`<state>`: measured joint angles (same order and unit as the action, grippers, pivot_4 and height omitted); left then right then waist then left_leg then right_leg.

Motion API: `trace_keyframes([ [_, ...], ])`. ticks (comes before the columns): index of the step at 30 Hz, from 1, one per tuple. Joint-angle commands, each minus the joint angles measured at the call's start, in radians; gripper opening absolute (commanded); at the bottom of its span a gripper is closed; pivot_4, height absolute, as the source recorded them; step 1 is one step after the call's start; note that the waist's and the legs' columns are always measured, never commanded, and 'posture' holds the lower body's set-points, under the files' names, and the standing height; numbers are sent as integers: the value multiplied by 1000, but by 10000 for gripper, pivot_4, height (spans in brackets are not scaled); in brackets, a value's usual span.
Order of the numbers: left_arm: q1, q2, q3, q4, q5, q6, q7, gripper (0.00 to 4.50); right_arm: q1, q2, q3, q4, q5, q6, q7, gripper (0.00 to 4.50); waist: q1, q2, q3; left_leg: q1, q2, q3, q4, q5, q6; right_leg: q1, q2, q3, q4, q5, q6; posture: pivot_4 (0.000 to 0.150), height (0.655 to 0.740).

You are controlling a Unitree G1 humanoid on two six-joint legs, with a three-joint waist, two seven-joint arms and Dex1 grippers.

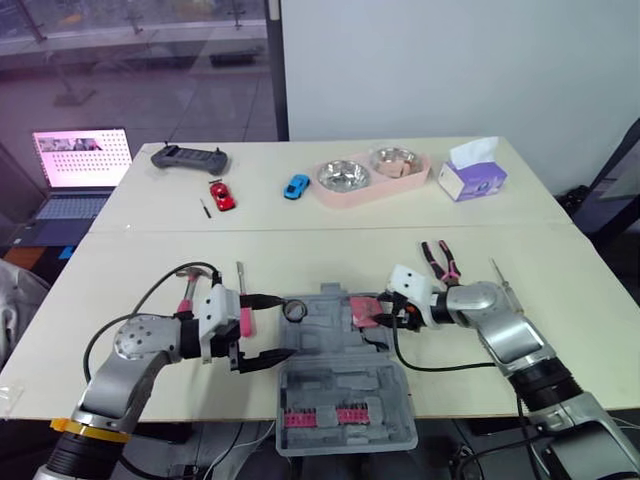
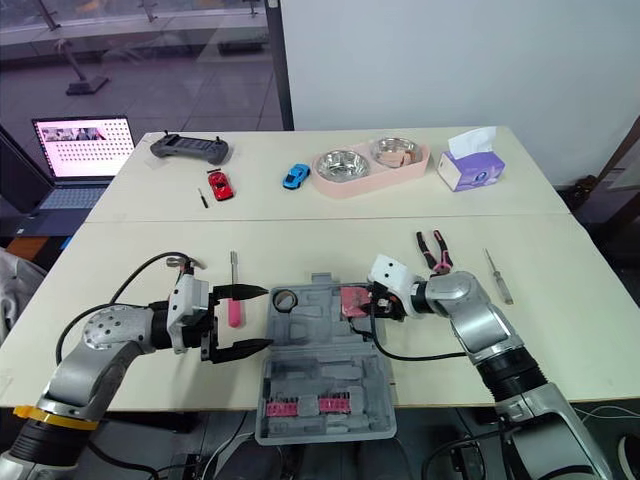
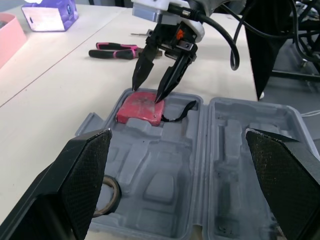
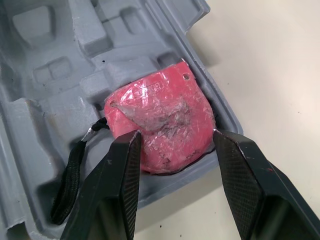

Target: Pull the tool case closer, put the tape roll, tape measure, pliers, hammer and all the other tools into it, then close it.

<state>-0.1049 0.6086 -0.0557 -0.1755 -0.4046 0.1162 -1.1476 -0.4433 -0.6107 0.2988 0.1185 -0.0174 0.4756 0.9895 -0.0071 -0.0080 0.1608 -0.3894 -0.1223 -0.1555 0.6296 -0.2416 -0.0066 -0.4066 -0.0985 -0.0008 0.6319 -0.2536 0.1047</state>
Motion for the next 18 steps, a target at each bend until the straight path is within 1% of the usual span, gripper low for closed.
trace_keyframes([
  [1,-11,19,21,-37,-20,5,-1,45000,42,-11,103,58,-76,108,0,23032,0,-1,-6,1,0,0,0,0,0,1,0,0,0,0,0,1500,7400],
  [4,-12,24,21,-33,-21,6,-6,45000,21,20,112,54,-68,154,-20,23032,0,-2,-11,4,0,0,-1,-1,1,3,0,0,-1,-1,-1,1500,7400],
  [7,-11,26,23,-35,-23,11,-2,45000,17,27,87,17,-44,147,-29,23032,-1,-5,-14,5,0,0,-1,-1,1,4,0,0,-1,-2,-2,1500,7400],
  [9,3,43,34,-57,-62,66,-10,45000,29,29,6,-93,36,96,-8,23032,-1,-4,-14,4,0,0,-1,-1,1,3,0,0,-1,-2,-2,1500,7400],
  [11,17,58,56,-74,-90,106,-3,45000,36,22,-87,-215,119,115,5,23032,-3,-3,-13,2,0,0,-2,-1,1,2,0,0,-1,-1,0,1500,7400],
  [13,30,79,85,-68,-90,109,2,45000,36,-2,-162,-307,166,146,-4,23032,-5,4,-7,-2,0,0,-2,-1,1,-3,0,0,0,0,0,1500,7400],
  [15,46,105,133,-50,-101,127,8,45000,62,-48,-230,-395,203,156,-3,23032,-3,8,-5,-3,0,0,-1,0,0,-4,0,1,0,0,0,1500,7400],
  [16,58,121,170,-32,-111,131,6,45000,94,-79,-279,-442,230,164,6,23032,-1,8,-5,-2,0,0,-1,0,0,-4,0,1,0,0,0,1500,7400],
  [18,95,171,267,57,-109,103,-16,45000,221,-145,-438,-514,286,156,37,23032,12,7,-5,-2,1,0,-2,0,1,-4,0,0,0,-1,0,1500,7400],
])
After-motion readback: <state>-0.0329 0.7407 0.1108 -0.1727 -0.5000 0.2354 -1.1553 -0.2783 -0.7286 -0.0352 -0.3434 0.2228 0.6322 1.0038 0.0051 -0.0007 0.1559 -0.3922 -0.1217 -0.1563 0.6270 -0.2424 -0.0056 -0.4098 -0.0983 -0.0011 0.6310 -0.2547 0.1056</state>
